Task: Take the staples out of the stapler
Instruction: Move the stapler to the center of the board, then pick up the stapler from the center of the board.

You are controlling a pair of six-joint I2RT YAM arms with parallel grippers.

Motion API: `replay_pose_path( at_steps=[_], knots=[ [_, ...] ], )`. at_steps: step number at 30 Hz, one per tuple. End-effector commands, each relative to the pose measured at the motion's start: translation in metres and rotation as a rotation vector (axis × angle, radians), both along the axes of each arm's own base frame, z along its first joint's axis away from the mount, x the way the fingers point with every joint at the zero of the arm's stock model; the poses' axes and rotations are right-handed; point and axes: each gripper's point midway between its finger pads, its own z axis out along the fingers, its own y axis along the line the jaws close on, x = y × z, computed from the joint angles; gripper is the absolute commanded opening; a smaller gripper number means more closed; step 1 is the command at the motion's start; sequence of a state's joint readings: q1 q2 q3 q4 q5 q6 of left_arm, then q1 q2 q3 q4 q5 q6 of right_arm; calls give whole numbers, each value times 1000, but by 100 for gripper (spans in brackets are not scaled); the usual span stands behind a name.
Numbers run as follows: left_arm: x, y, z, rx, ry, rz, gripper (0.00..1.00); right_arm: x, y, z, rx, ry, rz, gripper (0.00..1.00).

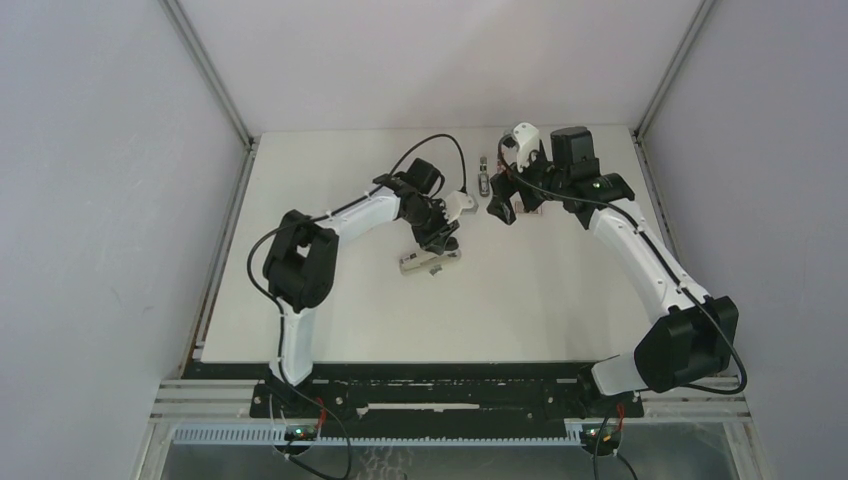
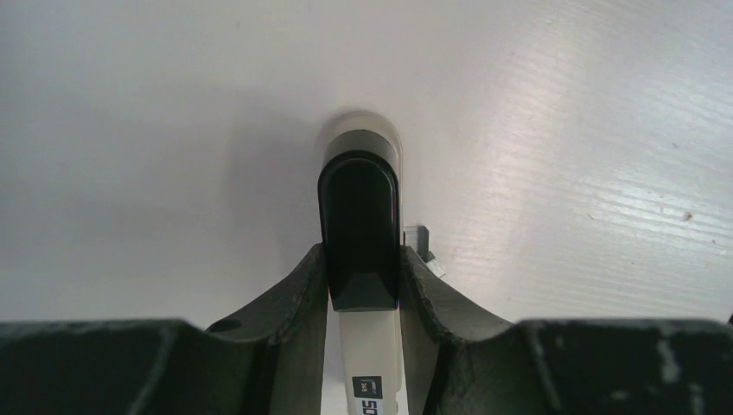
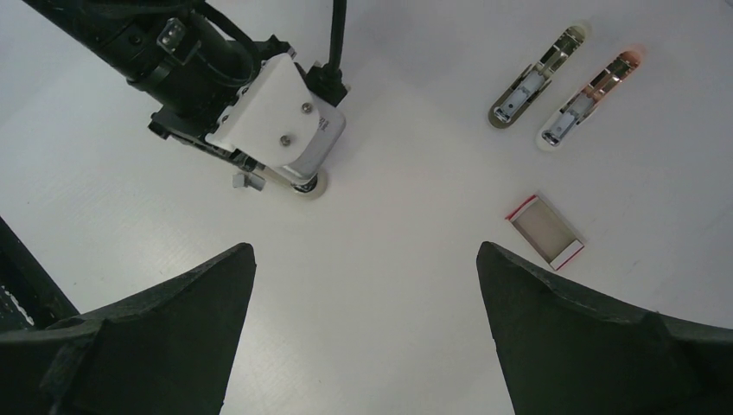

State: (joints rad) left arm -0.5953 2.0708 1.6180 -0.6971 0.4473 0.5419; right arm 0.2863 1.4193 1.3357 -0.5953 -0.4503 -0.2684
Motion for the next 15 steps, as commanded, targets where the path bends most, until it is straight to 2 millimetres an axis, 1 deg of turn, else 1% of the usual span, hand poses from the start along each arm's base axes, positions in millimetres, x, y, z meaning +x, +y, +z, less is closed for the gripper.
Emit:
replay_pose_path(
  at_steps=[1, 3, 5, 9, 10, 12, 15],
  knots=[
    [-30, -2, 8, -16, 58, -36, 22, 2, 0, 22, 41, -65, -10, 100],
    [-31, -3, 10, -25, 58, -33, 22, 3, -2, 22, 36, -69, -21, 100],
    [-27, -4, 12, -26, 46, -20, 21, 6, -5, 21, 33, -71, -40, 100],
    [-14, -3, 20, -26, -13, 15, 18, 13, -15, 16, 52, -38, -106, 100],
    [-9, -4, 24, -32, -32, 27, 17, 14, -20, 13, 64, -20, -120, 100],
    [-2, -5, 33, -47, -60, 44, 15, 14, -21, 11, 107, 17, -109, 100],
    [12, -6, 50, -79, -117, 74, 11, 9, -18, 8, 170, 71, -67, 100]
  ],
)
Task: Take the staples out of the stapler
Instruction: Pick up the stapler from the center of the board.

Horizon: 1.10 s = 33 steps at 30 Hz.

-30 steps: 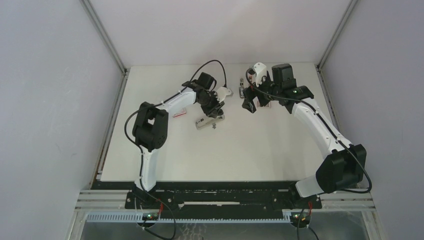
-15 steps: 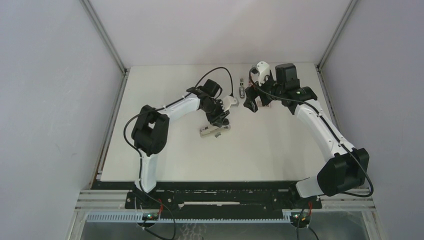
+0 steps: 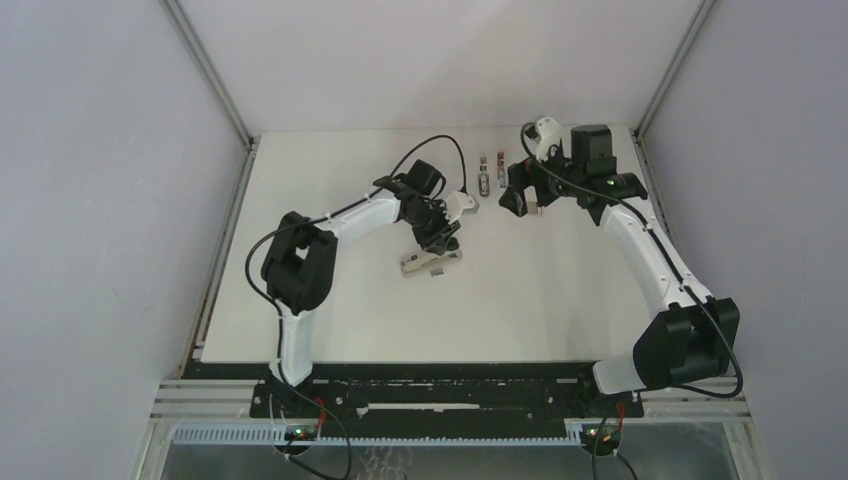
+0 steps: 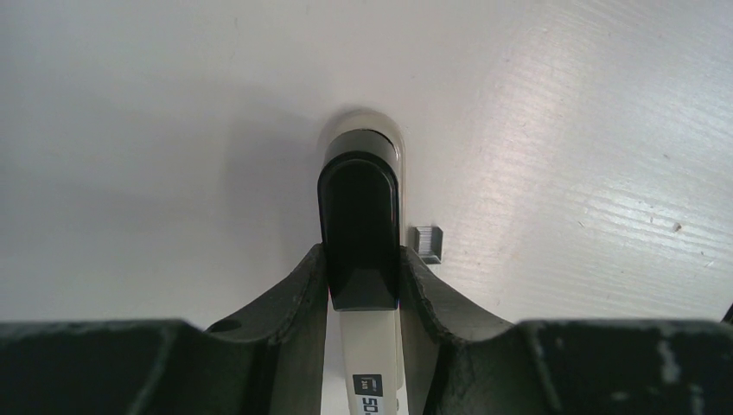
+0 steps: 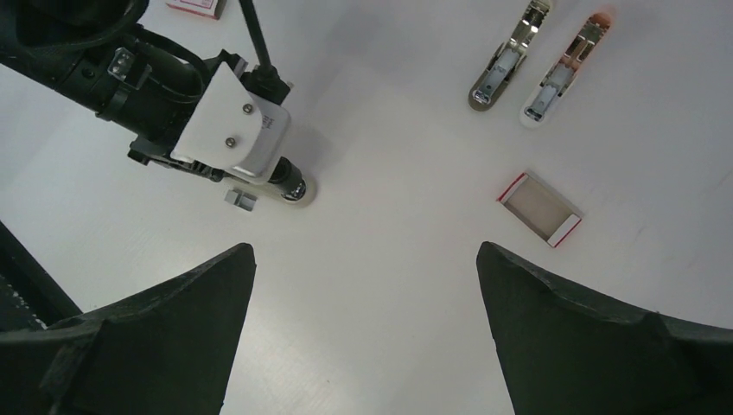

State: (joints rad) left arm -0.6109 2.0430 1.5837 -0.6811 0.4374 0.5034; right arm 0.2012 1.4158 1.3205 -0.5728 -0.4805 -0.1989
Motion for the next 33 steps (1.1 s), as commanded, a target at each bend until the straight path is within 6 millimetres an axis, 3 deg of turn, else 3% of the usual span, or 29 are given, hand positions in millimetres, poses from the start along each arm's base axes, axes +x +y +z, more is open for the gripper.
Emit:
replay_pose_path(
  at_steps=[1, 10, 16, 27, 33],
  knots=[
    [24, -3, 51, -85, -139, 61, 10, -3, 7, 6, 127, 44, 44, 100],
    [29, -4, 86, -161, -204, 62, 1, -1, 22, -18, 300, 229, 94, 96],
    [28, 2, 108, -200, -248, 82, 0, 3, 38, -38, 423, 383, 112, 89],
    [22, 11, 141, -262, -288, 150, 0, 17, 61, -64, 651, 684, 78, 57],
    [19, 13, 146, -279, -293, 172, 0, 11, 78, -76, 666, 762, 100, 55]
  ],
)
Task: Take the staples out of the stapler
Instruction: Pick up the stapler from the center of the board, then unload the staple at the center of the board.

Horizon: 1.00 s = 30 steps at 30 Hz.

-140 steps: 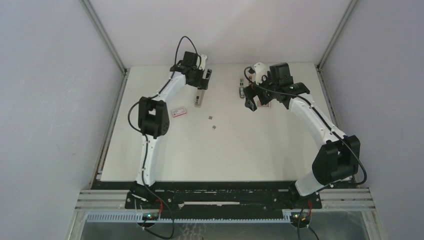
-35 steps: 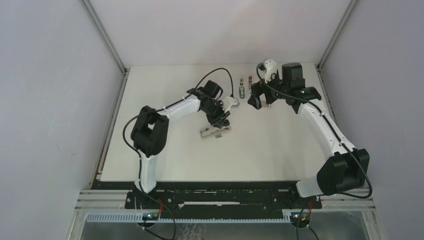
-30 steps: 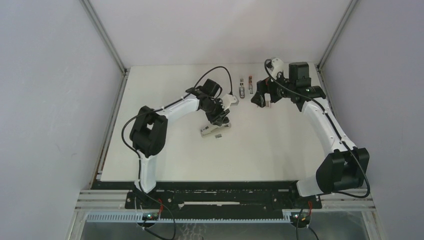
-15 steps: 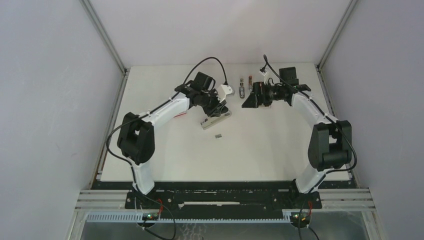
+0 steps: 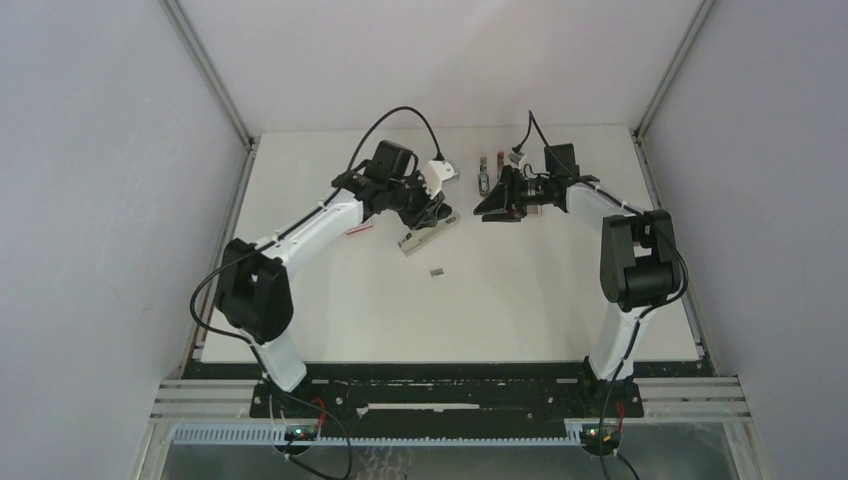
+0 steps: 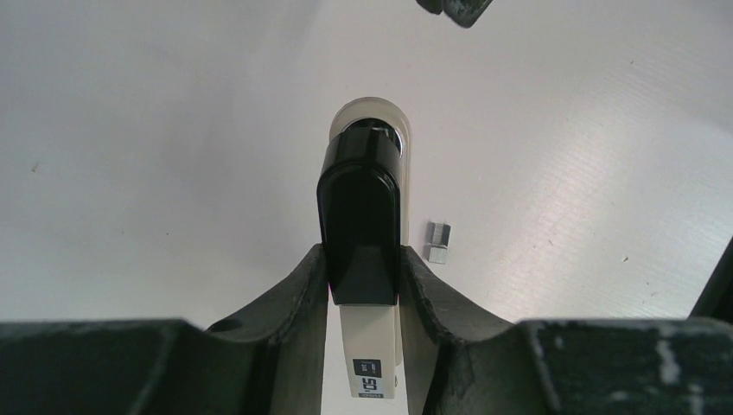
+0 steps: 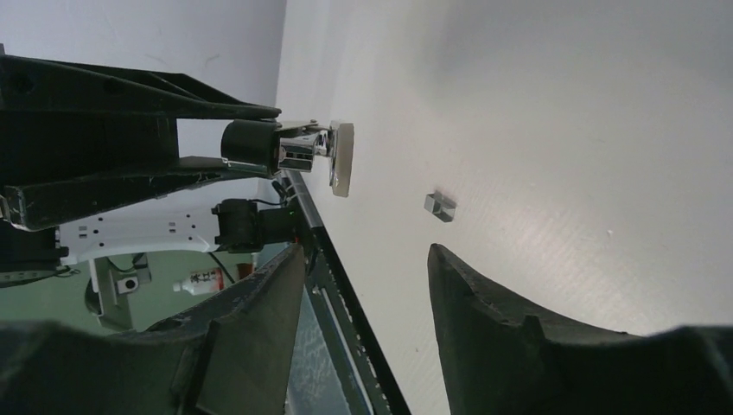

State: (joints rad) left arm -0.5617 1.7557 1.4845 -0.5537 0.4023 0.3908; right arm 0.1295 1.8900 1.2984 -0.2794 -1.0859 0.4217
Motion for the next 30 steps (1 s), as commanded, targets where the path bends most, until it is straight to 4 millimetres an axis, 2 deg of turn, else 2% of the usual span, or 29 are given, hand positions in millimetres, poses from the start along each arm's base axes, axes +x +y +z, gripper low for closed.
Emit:
replay_pose_path(
  at_steps=[1, 7, 17, 22, 30],
  knots=[
    [0, -5, 45, -106, -86, 13, 0, -3, 18, 11, 66, 10, 44, 55],
    [-9, -10, 45, -124, -70, -7, 0, -9, 32, 10, 95, 32, 81, 54],
    [-17, -19, 45, -135, -56, -33, 0, -11, 37, -2, 91, 70, 94, 48],
    [-20, -21, 46, -135, -56, -38, 0, -12, 37, -8, 93, 87, 99, 42],
    [-22, -22, 47, -138, -57, -43, 0, -14, 40, -15, 96, 111, 102, 38]
  ],
)
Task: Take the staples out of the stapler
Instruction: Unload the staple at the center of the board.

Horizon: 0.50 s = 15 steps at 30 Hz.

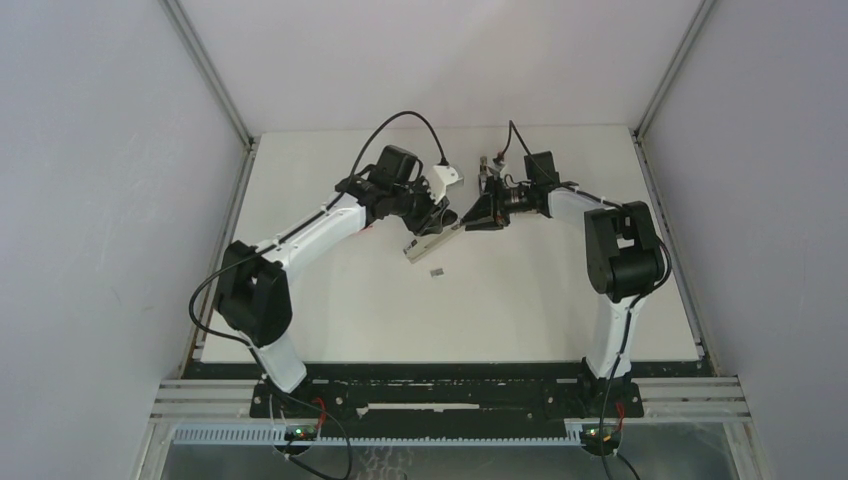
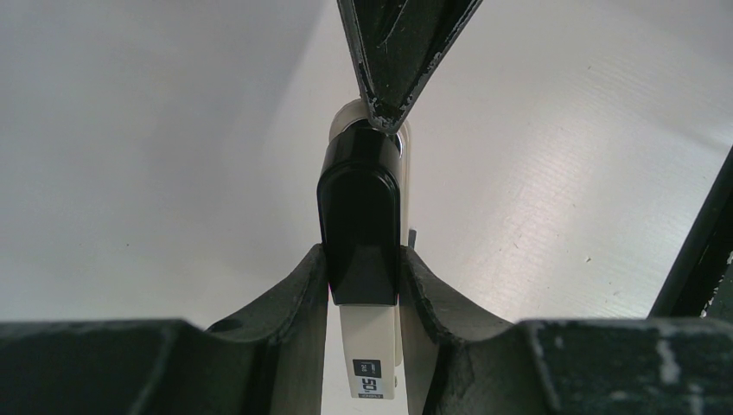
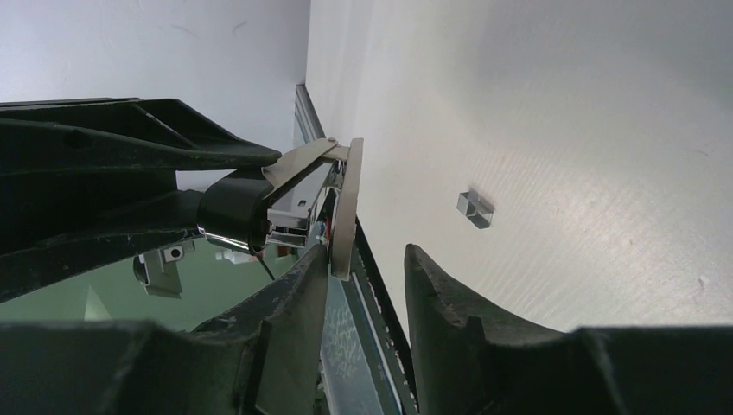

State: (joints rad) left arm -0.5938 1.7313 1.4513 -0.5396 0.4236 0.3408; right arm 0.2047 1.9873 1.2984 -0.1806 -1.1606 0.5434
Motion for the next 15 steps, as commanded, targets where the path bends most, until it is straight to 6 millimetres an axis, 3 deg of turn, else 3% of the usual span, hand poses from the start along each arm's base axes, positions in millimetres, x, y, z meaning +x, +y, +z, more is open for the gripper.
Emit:
replay_pose_path(
  at_steps=[1, 15],
  knots=[
    [-4, -11, 47, -108, -95, -29, 0, -2, 6, 1, 27, -6, 20, 37],
    [-14, -22, 44, -96, -92, -63, 0, -9, 17, -3, 43, 25, 54, 34]
  ],
)
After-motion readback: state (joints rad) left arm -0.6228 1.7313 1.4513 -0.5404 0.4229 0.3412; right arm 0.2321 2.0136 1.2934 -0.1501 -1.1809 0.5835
